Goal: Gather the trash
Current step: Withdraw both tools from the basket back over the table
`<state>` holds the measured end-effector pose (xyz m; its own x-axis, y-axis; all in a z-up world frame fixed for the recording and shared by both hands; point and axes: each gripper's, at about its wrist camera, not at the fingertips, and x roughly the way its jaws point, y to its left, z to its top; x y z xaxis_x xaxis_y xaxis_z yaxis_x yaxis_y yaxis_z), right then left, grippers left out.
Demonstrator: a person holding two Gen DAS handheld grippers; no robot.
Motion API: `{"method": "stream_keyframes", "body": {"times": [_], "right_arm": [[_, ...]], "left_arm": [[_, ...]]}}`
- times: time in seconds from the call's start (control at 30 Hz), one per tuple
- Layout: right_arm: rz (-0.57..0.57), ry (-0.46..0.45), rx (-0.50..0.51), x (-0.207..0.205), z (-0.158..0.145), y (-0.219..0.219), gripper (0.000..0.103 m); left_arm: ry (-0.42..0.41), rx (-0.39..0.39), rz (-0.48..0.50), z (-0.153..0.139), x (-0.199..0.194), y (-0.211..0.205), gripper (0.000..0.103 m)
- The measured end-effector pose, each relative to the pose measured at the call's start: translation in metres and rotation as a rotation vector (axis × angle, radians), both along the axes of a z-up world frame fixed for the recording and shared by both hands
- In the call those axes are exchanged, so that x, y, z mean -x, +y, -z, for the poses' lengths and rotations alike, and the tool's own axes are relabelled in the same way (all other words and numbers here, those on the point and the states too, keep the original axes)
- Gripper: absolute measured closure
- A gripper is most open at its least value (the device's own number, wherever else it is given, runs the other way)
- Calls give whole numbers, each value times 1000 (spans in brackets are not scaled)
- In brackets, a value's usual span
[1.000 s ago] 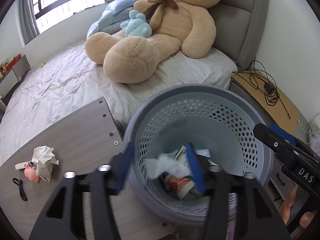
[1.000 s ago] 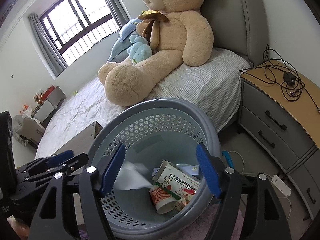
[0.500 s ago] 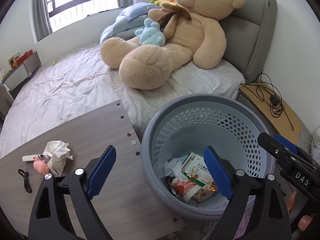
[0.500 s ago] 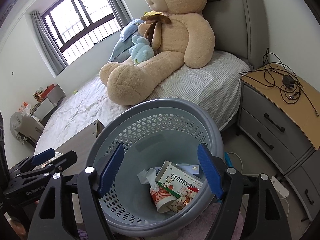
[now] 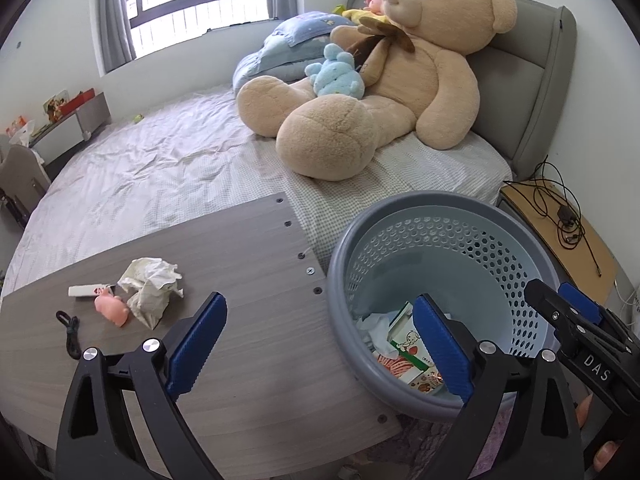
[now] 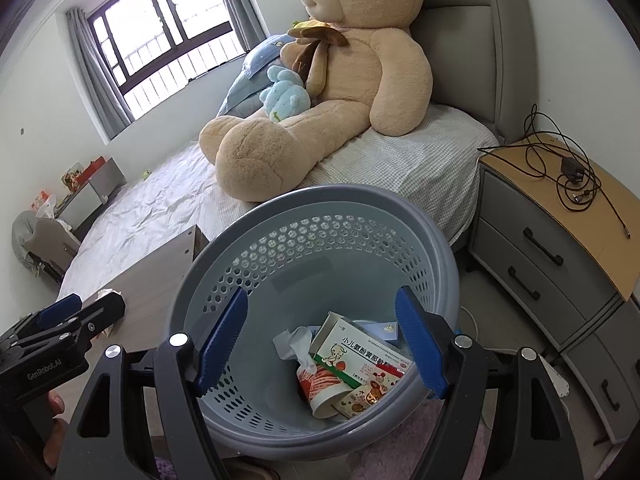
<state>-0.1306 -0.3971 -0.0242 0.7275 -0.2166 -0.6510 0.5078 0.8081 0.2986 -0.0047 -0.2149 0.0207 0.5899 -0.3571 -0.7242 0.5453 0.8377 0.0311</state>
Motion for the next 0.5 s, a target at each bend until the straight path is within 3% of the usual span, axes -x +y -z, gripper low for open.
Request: {"method": "stream_keyframes", "body": {"times": [0.5], "right_arm": [[-83,-41,121,-14,-25,62,24]], "left_arm": [[-50,0,-176,-7,-3,76,7]]}}
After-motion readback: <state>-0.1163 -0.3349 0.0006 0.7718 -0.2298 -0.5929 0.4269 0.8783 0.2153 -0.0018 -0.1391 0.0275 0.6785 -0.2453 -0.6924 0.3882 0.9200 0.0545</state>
